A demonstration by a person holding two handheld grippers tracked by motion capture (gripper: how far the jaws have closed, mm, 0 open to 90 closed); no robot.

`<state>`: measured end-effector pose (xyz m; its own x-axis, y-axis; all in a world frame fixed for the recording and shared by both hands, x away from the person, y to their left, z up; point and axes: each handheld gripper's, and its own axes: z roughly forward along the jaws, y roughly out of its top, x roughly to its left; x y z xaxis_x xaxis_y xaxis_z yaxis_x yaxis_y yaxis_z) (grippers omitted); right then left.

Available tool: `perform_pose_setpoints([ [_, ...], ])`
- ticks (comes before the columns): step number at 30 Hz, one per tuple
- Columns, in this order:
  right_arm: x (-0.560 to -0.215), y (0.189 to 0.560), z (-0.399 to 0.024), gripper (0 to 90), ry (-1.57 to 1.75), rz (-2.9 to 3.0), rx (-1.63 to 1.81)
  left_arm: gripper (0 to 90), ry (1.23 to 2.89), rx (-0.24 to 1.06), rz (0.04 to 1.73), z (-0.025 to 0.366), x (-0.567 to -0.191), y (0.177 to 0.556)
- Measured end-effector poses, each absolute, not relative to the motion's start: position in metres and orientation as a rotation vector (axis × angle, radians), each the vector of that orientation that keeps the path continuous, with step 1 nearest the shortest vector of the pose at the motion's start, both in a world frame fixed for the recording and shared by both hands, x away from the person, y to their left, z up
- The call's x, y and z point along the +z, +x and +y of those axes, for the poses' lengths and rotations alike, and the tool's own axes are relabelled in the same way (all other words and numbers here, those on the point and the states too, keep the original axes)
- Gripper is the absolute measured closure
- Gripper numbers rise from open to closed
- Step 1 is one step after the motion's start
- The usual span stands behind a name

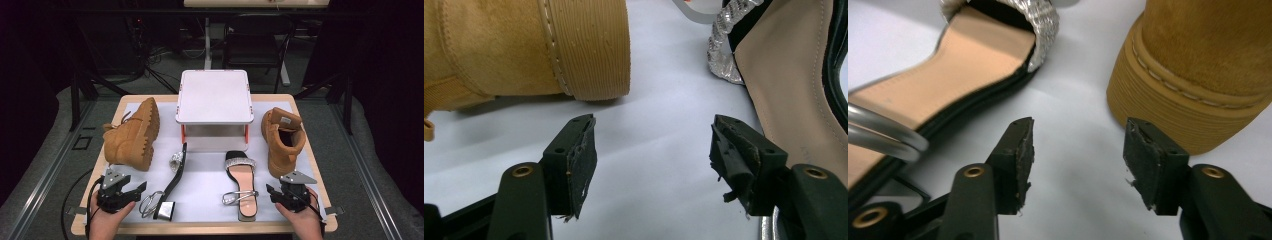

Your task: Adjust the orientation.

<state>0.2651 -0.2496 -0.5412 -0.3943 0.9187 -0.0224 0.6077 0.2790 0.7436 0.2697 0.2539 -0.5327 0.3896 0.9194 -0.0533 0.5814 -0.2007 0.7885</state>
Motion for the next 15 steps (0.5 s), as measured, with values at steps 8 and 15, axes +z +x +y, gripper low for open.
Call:
perform_pose_setpoints([
  [8, -0.5455, 0.2702, -0.2508, 47.5, 1.411, 2.105, 0.928, 36.6, 1.909, 0.498, 1.301, 0.2543, -0.5374, 0.2722],
  [15, -0.5431, 0.2657, -0.2464, 47.8, 1.389, 2.104, 0.913, 40.2, 1.886, 0.457, 1.307, 0.2561, -0.5351, 0.2709],
])
